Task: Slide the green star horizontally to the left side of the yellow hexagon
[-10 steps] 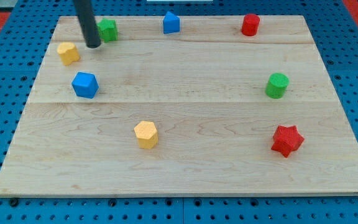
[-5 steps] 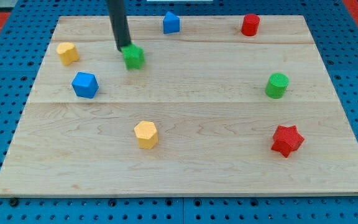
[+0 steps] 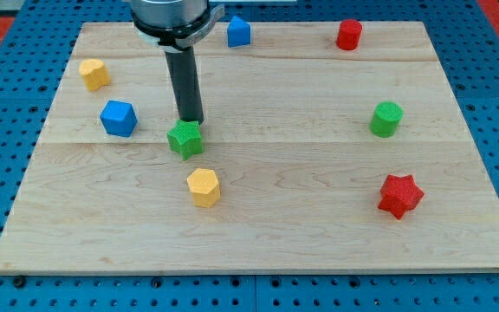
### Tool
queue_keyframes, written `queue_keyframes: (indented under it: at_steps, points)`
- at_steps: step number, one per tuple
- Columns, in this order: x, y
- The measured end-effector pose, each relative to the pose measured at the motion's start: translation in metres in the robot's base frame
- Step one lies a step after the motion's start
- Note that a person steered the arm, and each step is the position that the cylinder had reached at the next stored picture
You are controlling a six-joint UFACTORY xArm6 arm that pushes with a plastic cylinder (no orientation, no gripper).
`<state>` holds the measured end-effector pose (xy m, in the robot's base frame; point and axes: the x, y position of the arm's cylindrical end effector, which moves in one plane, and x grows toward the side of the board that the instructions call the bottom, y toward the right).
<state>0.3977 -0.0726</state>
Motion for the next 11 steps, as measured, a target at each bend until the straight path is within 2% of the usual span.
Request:
queue_keyframes:
  at_steps: [1,2,3,4,5,6,7,8,9,10,11]
  points:
    - [0.019,0.024]
    - [0.055,-0.012]
    - [0.072,-0.048]
    - [0.025,-0.047]
    - [0.032,-0.083]
    - [0.067,-0.101]
    - [0.054,-0.104]
    - [0.048,-0.056]
    - [0.097,-0.057]
    - [0.105,-0.099]
    - [0.100,-0.111]
